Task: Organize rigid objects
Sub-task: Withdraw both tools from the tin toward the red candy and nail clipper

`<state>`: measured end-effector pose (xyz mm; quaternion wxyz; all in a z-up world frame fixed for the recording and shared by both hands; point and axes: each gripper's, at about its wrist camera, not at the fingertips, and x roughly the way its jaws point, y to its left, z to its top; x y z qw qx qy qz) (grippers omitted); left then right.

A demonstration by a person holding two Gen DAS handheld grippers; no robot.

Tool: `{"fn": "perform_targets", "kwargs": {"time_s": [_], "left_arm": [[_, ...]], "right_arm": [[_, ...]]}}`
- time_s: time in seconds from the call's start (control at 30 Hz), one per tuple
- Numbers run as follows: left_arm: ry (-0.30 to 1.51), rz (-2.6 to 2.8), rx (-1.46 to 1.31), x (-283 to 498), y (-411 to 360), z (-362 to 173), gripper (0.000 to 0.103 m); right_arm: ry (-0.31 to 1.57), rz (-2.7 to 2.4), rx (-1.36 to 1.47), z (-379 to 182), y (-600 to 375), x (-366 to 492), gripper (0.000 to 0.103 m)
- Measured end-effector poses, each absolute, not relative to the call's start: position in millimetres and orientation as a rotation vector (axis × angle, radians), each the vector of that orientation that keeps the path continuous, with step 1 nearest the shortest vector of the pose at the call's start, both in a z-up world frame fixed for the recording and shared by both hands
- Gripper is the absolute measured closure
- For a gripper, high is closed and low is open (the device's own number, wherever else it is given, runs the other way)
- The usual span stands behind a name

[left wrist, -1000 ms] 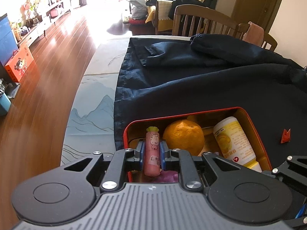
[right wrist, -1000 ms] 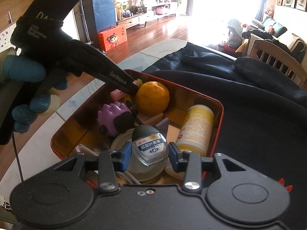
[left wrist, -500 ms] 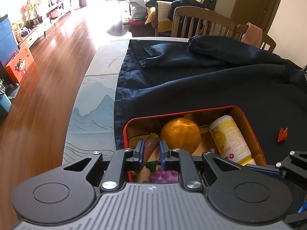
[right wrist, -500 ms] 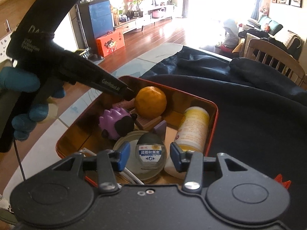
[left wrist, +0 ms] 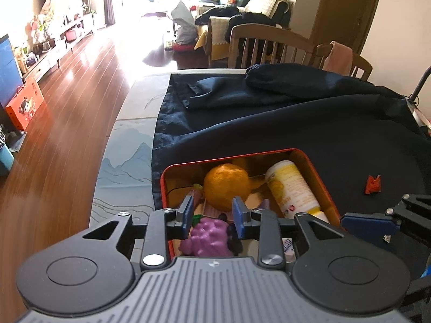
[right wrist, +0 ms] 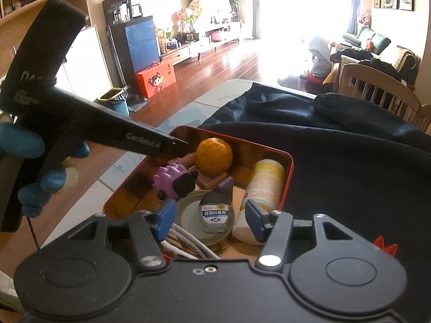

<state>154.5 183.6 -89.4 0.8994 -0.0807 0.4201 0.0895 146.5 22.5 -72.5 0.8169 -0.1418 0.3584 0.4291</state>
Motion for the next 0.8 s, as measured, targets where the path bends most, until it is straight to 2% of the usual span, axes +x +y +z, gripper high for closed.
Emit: {"fn": "perform_targets", "kwargs": {"time_s": [0.07, 0.13, 0.2, 0.23, 0.43, 0.57, 0.8], "left_arm": [[0.863, 0.185, -0.167, 150, 179, -86, 0.071], [0.852, 0.185, -0.169, 144, 175, -82, 0.061], [0.83, 0.191, -0.168, 138, 170, -76, 0.044], [0.817, 0.192, -0.167, 135, 167, -73, 0.042], [0.777, 0.189, -0.17, 123, 150, -57, 0.04], [0.748, 0.188, -0.17, 116, 135, -48, 0.032], [0.736, 0.175, -0.174, 114, 103, -43, 0.032]], "right_arm": [[0.757, 0.916, -0.294, -69, 18, 145, 0.045], [0.75, 0.915, -0.284, -65, 13, 143, 0.045], [0.737, 0.911, -0.282, -62, 8, 141, 0.044], [0.729, 0.91, -0.282, -60, 6, 141, 0.044], [0.697, 0.911, -0.262, -51, -17, 139, 0.039], [0.68, 0.907, -0.247, -46, -37, 141, 0.032], [0.679, 0.886, -0.209, -42, -75, 152, 0.023]]}}
